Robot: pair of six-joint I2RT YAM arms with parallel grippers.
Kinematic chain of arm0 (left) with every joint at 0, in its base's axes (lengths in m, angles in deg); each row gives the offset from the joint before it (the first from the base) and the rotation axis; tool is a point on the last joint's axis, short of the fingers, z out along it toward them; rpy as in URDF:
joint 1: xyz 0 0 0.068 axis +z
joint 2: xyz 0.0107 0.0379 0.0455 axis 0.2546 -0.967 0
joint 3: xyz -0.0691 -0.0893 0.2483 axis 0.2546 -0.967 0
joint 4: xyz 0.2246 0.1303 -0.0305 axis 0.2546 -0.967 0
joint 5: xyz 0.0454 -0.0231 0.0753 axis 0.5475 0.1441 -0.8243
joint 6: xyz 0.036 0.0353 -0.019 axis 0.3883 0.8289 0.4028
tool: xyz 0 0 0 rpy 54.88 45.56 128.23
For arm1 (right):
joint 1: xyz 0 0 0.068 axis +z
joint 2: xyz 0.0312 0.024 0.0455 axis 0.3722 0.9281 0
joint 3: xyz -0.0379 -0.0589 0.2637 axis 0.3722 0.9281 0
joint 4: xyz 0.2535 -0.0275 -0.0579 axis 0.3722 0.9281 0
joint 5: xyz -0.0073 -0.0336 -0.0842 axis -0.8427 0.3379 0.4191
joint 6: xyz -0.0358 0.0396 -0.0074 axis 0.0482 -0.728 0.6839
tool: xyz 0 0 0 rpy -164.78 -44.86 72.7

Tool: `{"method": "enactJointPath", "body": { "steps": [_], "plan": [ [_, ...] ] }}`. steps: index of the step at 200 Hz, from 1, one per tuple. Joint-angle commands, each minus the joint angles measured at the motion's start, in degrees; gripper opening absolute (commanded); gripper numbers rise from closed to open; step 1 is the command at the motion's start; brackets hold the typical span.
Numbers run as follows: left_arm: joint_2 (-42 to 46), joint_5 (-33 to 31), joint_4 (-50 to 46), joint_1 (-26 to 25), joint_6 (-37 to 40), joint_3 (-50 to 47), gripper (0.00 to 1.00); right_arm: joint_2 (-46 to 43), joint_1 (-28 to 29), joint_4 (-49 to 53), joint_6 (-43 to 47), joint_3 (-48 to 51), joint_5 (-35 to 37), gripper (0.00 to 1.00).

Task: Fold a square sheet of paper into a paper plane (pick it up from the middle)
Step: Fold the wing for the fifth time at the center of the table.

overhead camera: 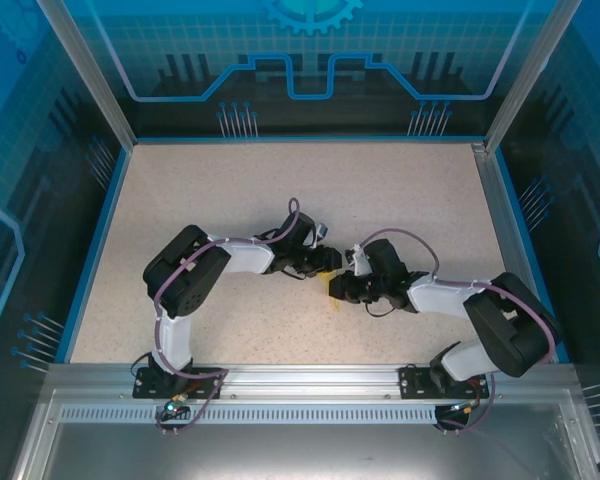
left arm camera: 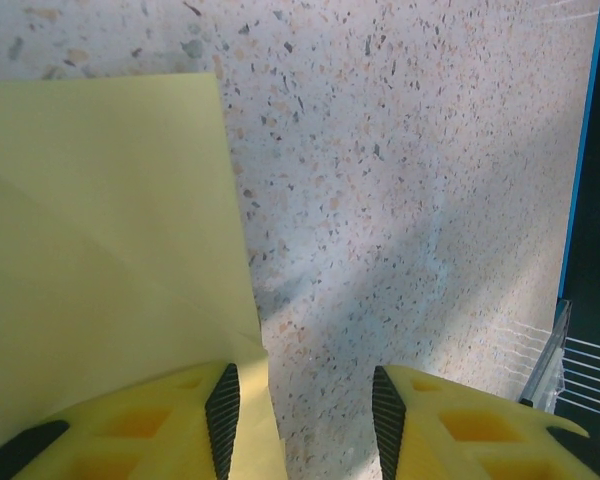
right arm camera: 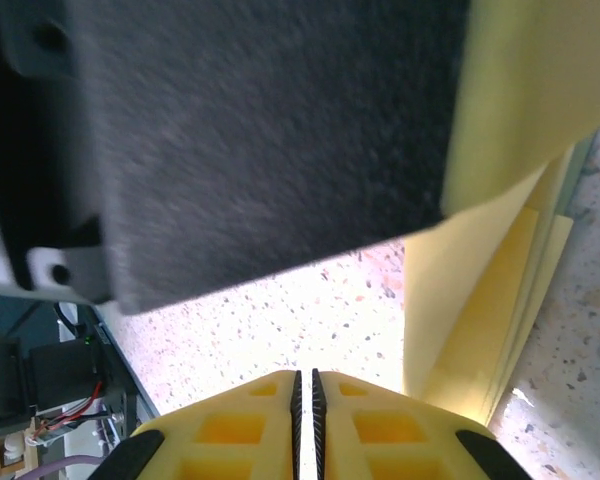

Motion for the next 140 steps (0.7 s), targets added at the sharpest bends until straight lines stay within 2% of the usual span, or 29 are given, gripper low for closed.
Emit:
{"method": "enactJointPath", "body": {
  "steps": [1,68,140],
  "plan": [
    [-2.54,-0.36,-4.10,-0.34,-0.64,0.37,0.43,1.94,1.05,1.32,-0.05,-0.46,2.25,0.13],
    [-2.89,-0.30,-5.15,-0.34,-0.27,0.93,0.42,3.77,0.80,4.90,1.98,0.22,5.65,0.13],
    [-3.28,-0.61,-6.00,-0.31,-0.31,0.92,0.42,7.45,0.38,5.90,0.12,2.50,2.52,0.13]
  ]
}}
